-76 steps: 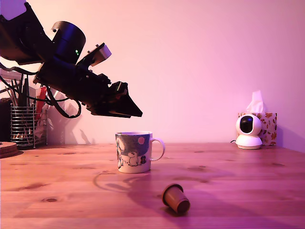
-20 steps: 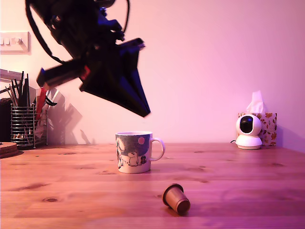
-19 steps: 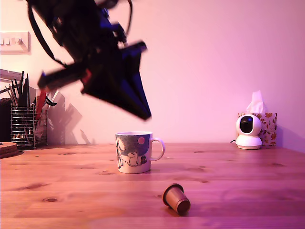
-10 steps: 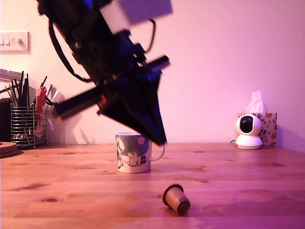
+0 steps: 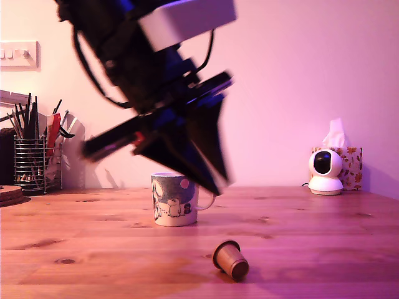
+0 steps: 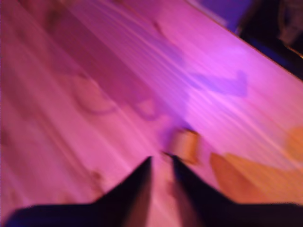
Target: Pick up the coffee capsules on the table and drop them inside the coffee cup
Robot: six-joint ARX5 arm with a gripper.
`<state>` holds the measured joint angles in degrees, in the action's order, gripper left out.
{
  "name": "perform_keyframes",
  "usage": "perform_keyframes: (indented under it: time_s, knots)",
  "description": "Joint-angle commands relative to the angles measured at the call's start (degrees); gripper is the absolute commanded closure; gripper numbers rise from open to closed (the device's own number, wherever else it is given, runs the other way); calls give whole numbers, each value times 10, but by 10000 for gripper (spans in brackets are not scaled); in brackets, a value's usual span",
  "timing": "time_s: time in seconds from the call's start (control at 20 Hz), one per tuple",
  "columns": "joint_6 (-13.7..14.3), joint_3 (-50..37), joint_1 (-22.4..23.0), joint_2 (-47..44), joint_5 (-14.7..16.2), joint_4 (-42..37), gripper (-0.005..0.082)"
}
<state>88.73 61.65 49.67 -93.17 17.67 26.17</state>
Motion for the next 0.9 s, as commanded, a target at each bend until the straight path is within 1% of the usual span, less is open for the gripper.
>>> perform_keyframes:
  time_s: [0.0, 0.15, 0.25, 0.35, 0.5, 0.6, 0.85]
  knots:
    - [2, -4, 4, -10, 3, -21, 301]
    - [2, -4, 5, -15, 2, -23, 304]
    - [2, -4, 6, -22, -7, -17, 305]
    - [3, -4, 6, -31, -8, -16, 307]
    - [16, -3, 7, -49, -15, -13, 311]
    - [18, 0, 7, -56, -16, -9, 331]
    - [17, 7, 7, -75, -17, -8, 332]
